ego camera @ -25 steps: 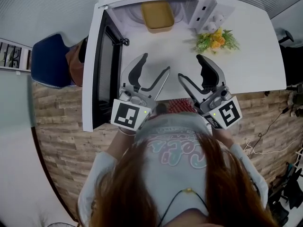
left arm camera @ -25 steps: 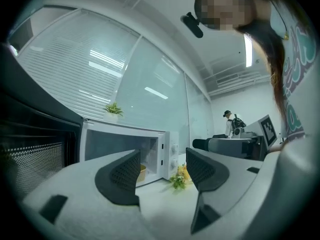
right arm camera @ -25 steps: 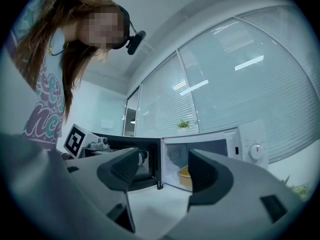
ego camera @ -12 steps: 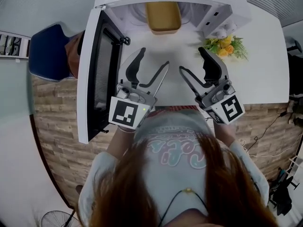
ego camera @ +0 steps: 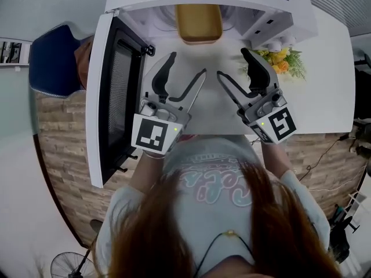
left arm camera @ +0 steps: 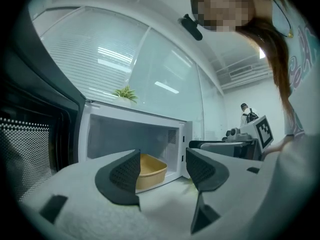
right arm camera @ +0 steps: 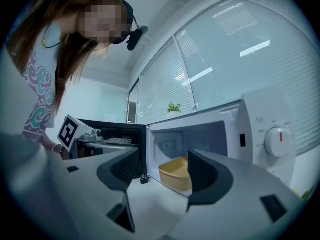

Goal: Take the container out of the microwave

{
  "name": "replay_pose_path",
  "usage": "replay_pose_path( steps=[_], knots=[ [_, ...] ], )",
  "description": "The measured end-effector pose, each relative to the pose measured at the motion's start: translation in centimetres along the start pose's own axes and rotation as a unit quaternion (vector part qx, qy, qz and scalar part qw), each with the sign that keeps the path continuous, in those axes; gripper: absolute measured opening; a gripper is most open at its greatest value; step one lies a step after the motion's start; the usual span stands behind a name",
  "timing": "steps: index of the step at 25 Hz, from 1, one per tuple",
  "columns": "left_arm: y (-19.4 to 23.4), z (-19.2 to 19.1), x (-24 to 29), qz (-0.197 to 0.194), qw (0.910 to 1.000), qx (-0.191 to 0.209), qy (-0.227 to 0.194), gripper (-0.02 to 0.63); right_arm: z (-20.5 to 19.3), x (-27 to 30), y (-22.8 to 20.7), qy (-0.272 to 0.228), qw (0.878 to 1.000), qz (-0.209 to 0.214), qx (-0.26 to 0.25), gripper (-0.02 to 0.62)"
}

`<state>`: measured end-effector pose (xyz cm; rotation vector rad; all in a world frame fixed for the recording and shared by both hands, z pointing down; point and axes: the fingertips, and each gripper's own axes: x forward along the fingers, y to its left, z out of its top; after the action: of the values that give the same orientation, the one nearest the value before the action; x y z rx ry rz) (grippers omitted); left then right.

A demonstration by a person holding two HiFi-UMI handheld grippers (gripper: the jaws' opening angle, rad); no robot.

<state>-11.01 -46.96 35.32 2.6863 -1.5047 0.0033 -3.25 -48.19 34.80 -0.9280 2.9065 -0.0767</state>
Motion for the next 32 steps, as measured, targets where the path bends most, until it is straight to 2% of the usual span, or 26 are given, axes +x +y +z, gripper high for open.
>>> replay_pose_path(
  steps=[8,18,25,32],
  knots=[
    [1.5,-1.2,1.7,0.022,0.9996,-0.010,0.015,0.256,-1.7,1.9,-2.0,0.021,1.000,0.012,-0.007,0.299],
    [3.3,-3.8,3.9,0.035,0.9987,0.007,0.036,0.256,-4.5,4.1,-3.5,0.063,0.998,0.029,-0.013,0.299],
    [4.0,-5.5,4.9,0.043,0.9973,0.006,0.059,0.256,-7.0,5.2,-4.7,0.098,0.995,0.035,-0.007,0.299],
    [5.1,-6.8,5.8,0.049,0.9961,0.025,0.069,0.256,-7.9,6.3,-5.3,0.107,0.993,0.040,-0.013,0.299]
  ],
)
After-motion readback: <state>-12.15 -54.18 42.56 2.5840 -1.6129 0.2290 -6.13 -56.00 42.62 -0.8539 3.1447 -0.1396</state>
